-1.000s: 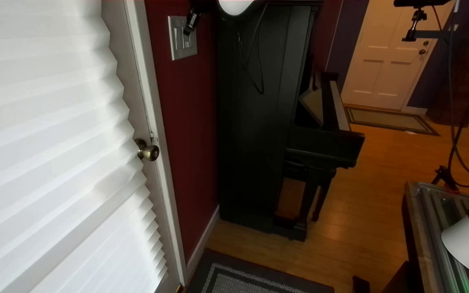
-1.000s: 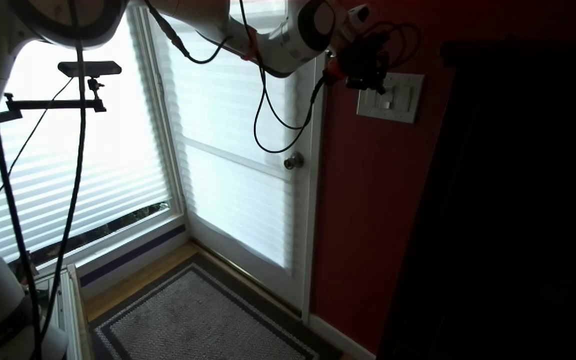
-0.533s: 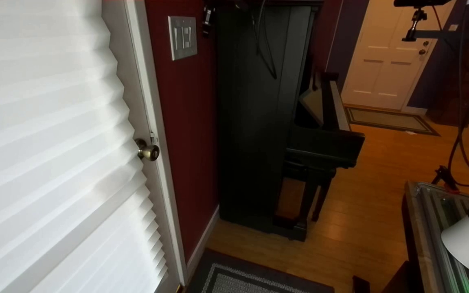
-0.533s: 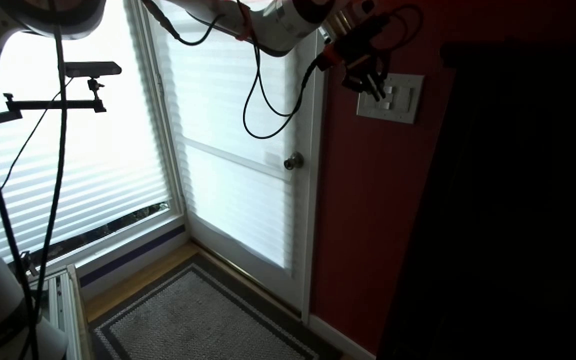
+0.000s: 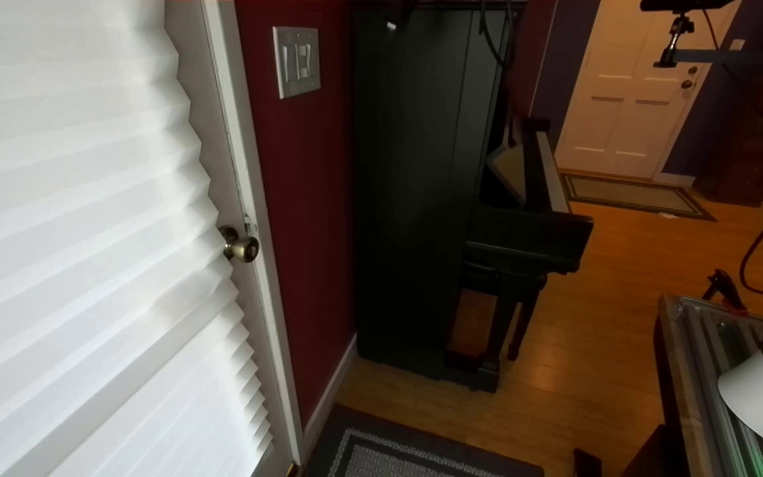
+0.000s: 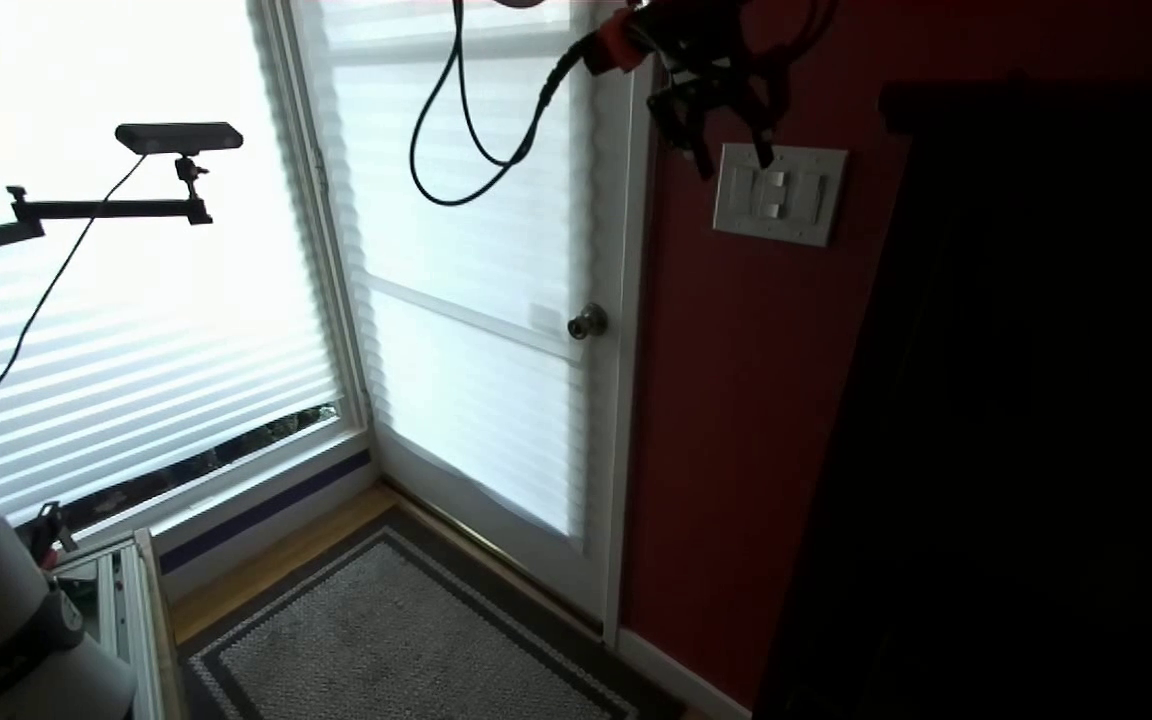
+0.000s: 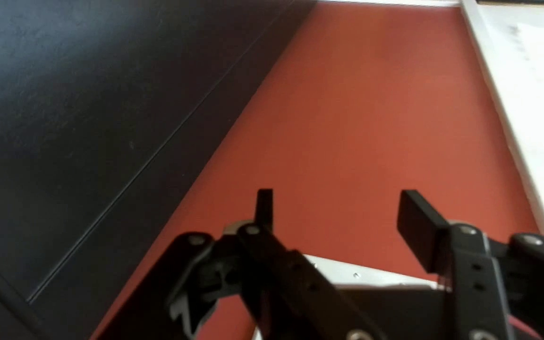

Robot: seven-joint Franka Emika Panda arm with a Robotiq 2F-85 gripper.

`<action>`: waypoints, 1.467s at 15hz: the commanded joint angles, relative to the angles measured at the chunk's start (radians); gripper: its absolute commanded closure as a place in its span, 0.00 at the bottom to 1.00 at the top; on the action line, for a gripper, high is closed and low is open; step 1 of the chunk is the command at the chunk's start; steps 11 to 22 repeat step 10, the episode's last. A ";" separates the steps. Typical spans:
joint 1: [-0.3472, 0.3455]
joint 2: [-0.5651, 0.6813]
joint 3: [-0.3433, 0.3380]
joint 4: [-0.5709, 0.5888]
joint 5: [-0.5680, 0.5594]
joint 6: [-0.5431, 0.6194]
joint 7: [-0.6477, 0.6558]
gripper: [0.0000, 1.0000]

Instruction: Press the top middle switch

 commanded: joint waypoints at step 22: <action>0.020 -0.187 -0.005 -0.194 0.255 -0.183 0.073 0.00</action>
